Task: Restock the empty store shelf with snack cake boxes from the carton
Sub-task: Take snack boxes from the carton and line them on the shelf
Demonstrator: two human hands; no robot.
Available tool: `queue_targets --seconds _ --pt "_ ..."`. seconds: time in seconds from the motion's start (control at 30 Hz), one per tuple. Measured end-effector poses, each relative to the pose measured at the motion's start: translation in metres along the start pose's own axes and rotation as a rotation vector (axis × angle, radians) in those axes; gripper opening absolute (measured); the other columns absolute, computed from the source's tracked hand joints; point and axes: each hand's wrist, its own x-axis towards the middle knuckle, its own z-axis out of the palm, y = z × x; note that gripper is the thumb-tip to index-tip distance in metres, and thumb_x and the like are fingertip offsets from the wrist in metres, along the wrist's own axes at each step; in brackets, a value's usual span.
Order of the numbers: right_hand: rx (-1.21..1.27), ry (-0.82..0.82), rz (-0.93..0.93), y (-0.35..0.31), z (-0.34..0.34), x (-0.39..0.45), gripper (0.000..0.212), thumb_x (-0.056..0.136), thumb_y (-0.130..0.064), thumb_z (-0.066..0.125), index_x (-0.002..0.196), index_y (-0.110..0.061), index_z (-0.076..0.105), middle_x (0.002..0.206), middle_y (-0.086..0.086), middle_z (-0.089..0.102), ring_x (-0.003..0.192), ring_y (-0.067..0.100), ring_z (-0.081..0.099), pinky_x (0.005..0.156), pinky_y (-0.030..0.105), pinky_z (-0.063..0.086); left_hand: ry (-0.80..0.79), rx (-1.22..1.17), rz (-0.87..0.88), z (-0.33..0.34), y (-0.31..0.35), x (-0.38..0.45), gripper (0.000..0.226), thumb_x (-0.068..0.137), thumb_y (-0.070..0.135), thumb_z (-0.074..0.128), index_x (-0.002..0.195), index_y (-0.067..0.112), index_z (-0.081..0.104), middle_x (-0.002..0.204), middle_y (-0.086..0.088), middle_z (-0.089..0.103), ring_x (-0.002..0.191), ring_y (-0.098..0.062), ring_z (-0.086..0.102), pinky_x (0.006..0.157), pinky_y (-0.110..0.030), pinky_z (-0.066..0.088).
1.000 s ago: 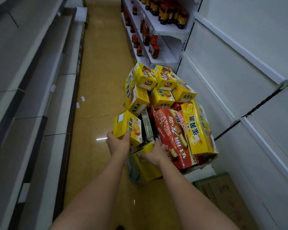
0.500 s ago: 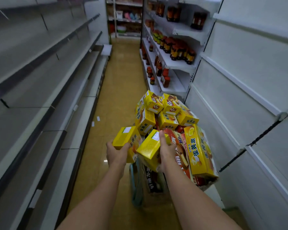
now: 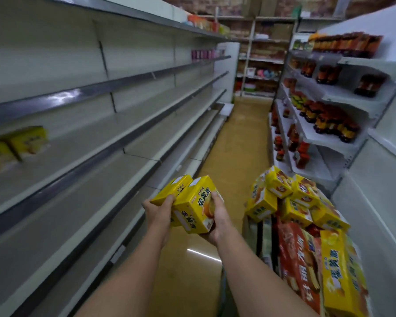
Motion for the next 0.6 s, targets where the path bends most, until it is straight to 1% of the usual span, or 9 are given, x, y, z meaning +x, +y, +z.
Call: queue_targets --seconds 0.1,0.2,0.27,0.3,0.37,0.4,0.43,0.5,0.6 --pt "0.015 -0.094 0.001 0.02 0.041 0.004 0.051 0.093 -0.051 0.043 0.118 -0.011 0.064 0.099 0.016 0.071 0.092 0.033 0.064 0.073 0.042 0.051 0.12 -0.025 0.047 -0.045 0.013 0.009 0.041 0.085 0.028 0.066 0.115 0.015 0.041 0.109 -0.008 0.052 0.09 -0.022 0.054 0.071 -0.032 0.047" --pt "0.019 -0.208 -0.006 0.043 0.077 0.007 0.044 0.095 -0.039 0.042 0.12 -0.008 0.061 0.108 0.019 0.069 0.101 0.037 0.061 0.088 0.05 0.048 0.235 -0.06 0.066 -0.09 0.02 0.021 0.048 0.083 0.03 0.068 0.122 0.017 0.043 0.119 -0.007 0.052 0.102 -0.027 0.055 0.081 -0.039 0.05" --pt "-0.034 -0.245 0.008 0.057 0.101 0.013 0.047 0.094 -0.039 0.046 0.126 -0.007 0.059 0.118 0.022 0.065 0.104 0.037 0.062 0.094 0.052 0.047 0.325 -0.101 0.086 -0.121 0.027 0.028 0.054 0.078 0.034 0.072 0.124 0.019 0.046 0.12 -0.008 0.056 0.1 -0.028 0.058 0.083 -0.044 0.053" --pt "-0.057 -0.251 0.008 0.06 0.111 0.018 0.046 0.093 -0.039 0.049 0.123 -0.007 0.06 0.115 0.021 0.067 0.101 0.036 0.063 0.092 0.05 0.049 0.366 -0.114 0.1 -0.134 0.031 0.031 0.053 0.077 0.034 0.073 0.122 0.019 0.047 0.118 -0.009 0.058 0.097 -0.028 0.058 0.082 -0.042 0.053" --pt "-0.073 -0.262 -0.013 0.067 0.137 0.026 0.037 0.093 -0.037 0.053 0.112 -0.008 0.063 0.094 0.016 0.071 0.086 0.032 0.065 0.078 0.043 0.055 0.449 -0.153 0.149 -0.163 0.044 0.038 0.047 0.08 0.029 0.073 0.118 0.017 0.05 0.117 -0.011 0.059 0.095 -0.026 0.058 0.081 -0.037 0.051" --pt "-0.068 -0.261 -0.022 0.069 0.151 0.031 0.032 0.093 -0.036 0.054 0.107 -0.009 0.063 0.086 0.015 0.07 0.08 0.029 0.064 0.073 0.042 0.054 0.481 -0.17 0.172 -0.178 0.05 0.044 0.046 0.08 0.028 0.072 0.119 0.017 0.05 0.118 -0.011 0.059 0.097 -0.026 0.058 0.082 -0.038 0.051" --pt "-0.07 -0.258 -0.028 0.072 0.165 0.034 0.029 0.094 -0.035 0.054 0.105 -0.009 0.061 0.084 0.014 0.068 0.077 0.028 0.063 0.073 0.042 0.052 0.499 -0.184 0.187 -0.192 0.057 0.047 0.048 0.081 0.029 0.072 0.121 0.019 0.049 0.119 -0.01 0.059 0.101 -0.027 0.058 0.084 -0.038 0.051" --pt "-0.092 -0.261 -0.04 0.078 0.19 0.04 0.029 0.095 -0.035 0.054 0.111 -0.011 0.058 0.092 0.014 0.065 0.078 0.026 0.062 0.076 0.041 0.051 0.522 -0.192 0.198 -0.216 0.07 0.055 0.057 0.081 0.031 0.072 0.13 0.023 0.043 0.123 -0.006 0.056 0.106 -0.028 0.057 0.087 -0.041 0.05" --pt "-0.14 -0.236 -0.039 0.092 0.225 0.057 0.039 0.094 -0.04 0.055 0.123 -0.014 0.055 0.114 0.013 0.065 0.087 0.024 0.063 0.08 0.038 0.048 0.538 -0.179 0.214 -0.246 0.084 0.068 0.061 0.083 0.032 0.07 0.135 0.029 0.037 0.124 -0.004 0.055 0.105 -0.028 0.057 0.087 -0.043 0.051"
